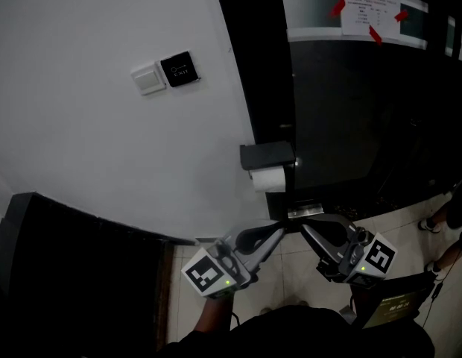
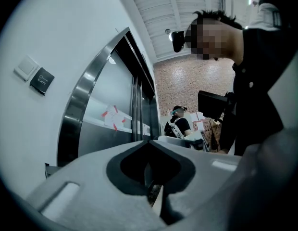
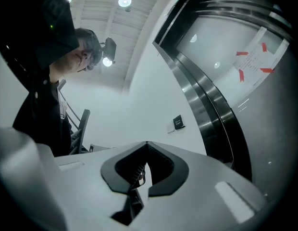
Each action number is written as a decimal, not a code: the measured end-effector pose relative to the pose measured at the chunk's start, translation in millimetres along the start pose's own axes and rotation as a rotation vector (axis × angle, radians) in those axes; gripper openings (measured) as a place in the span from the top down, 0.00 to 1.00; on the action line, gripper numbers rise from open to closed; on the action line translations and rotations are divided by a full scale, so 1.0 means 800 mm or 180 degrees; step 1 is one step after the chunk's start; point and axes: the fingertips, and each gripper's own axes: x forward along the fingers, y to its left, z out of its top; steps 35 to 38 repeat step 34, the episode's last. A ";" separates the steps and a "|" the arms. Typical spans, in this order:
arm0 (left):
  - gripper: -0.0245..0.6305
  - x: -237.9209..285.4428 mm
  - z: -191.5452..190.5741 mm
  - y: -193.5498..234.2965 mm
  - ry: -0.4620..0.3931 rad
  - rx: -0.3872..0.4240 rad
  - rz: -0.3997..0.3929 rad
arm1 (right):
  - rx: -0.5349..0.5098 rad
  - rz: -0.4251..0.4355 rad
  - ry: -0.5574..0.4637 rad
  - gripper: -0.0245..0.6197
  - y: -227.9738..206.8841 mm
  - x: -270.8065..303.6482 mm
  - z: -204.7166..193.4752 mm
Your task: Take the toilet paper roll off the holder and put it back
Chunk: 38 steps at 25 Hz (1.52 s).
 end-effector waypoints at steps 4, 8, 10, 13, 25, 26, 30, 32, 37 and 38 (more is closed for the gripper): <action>0.97 -0.004 0.000 -0.003 0.0014 0.0014 0.0011 | 0.0009 -0.0007 -0.0019 0.96 0.002 0.001 -0.001; 0.97 -0.008 0.001 -0.004 0.0029 0.0024 0.0040 | -0.0002 0.0014 0.0012 0.96 0.005 0.004 -0.002; 0.97 -0.010 0.002 -0.006 0.0027 0.0030 0.0054 | -0.0011 0.0009 0.0033 0.96 0.007 0.004 -0.004; 0.97 -0.011 0.003 -0.008 0.0032 0.0033 0.0067 | -0.0024 -0.0011 0.0067 0.96 0.007 0.004 -0.007; 0.97 -0.020 -0.001 -0.011 0.0057 -0.0014 0.0122 | 0.0045 -0.0017 0.0094 0.96 0.014 0.005 -0.016; 0.97 -0.021 -0.002 -0.011 0.0056 -0.0014 0.0119 | 0.0045 -0.0016 0.0092 0.96 0.015 0.005 -0.016; 0.97 -0.026 -0.004 -0.009 0.0054 -0.0035 0.0113 | 0.0045 -0.0013 0.0090 0.96 0.020 0.008 -0.022; 0.97 -0.026 -0.004 -0.007 0.0052 -0.0048 0.0114 | 0.0050 -0.0020 0.0098 0.96 0.019 0.009 -0.022; 0.97 -0.024 -0.003 -0.006 0.0053 -0.0060 0.0115 | 0.0055 -0.0029 0.0105 0.96 0.017 0.009 -0.022; 0.97 -0.024 -0.003 -0.006 0.0053 -0.0060 0.0115 | 0.0055 -0.0029 0.0105 0.96 0.017 0.009 -0.022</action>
